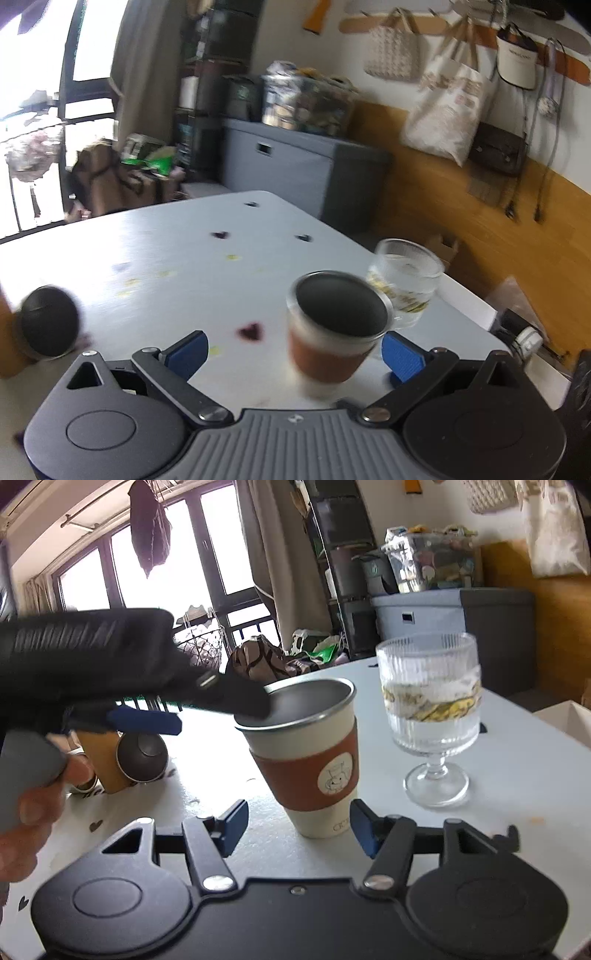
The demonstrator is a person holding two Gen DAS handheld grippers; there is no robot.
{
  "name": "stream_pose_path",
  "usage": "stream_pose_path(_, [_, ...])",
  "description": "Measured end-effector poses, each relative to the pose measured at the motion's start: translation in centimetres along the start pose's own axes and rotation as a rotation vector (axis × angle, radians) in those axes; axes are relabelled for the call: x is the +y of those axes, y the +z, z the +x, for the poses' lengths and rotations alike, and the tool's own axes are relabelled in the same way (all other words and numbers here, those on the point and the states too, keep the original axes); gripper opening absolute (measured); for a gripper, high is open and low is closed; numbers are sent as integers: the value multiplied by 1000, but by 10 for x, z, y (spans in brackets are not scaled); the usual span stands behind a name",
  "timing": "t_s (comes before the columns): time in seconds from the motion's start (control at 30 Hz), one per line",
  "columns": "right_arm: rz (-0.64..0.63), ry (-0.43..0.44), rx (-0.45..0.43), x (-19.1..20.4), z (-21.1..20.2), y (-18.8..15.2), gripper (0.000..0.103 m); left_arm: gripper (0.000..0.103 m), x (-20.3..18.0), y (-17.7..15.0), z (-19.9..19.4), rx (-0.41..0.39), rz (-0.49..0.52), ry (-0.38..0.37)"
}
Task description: Flip cup upright
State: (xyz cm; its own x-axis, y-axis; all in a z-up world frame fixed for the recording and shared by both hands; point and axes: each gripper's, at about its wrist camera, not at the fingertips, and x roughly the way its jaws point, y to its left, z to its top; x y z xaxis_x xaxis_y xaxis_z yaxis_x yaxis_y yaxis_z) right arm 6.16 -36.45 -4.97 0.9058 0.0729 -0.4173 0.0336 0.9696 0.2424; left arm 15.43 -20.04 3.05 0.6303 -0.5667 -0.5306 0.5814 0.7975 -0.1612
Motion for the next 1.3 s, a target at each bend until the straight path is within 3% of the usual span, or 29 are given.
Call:
stream_pose_path(0.23, [-34, -60, -23, 13, -32, -4, 68, 100, 23, -31, -51, -50, 7, 154])
stream_pose_path(0.57, [-77, -105, -78, 31, -84, -16, 79, 103, 27, -79, -112, -124, 4, 290])
stream_pose_path(0.7, [-105, -117, -95, 37, -102, -20, 84, 103, 24, -94, -127, -142, -9, 325])
stream_pose_path(0.83, [-132, -122, -110, 43, -116, -26, 97, 103, 19, -106, -138, -153, -6, 346])
stream_pose_path(1.3, [-204, -153, -115, 65, -125, -36, 101, 103, 27, -133, -159, -172, -62, 390])
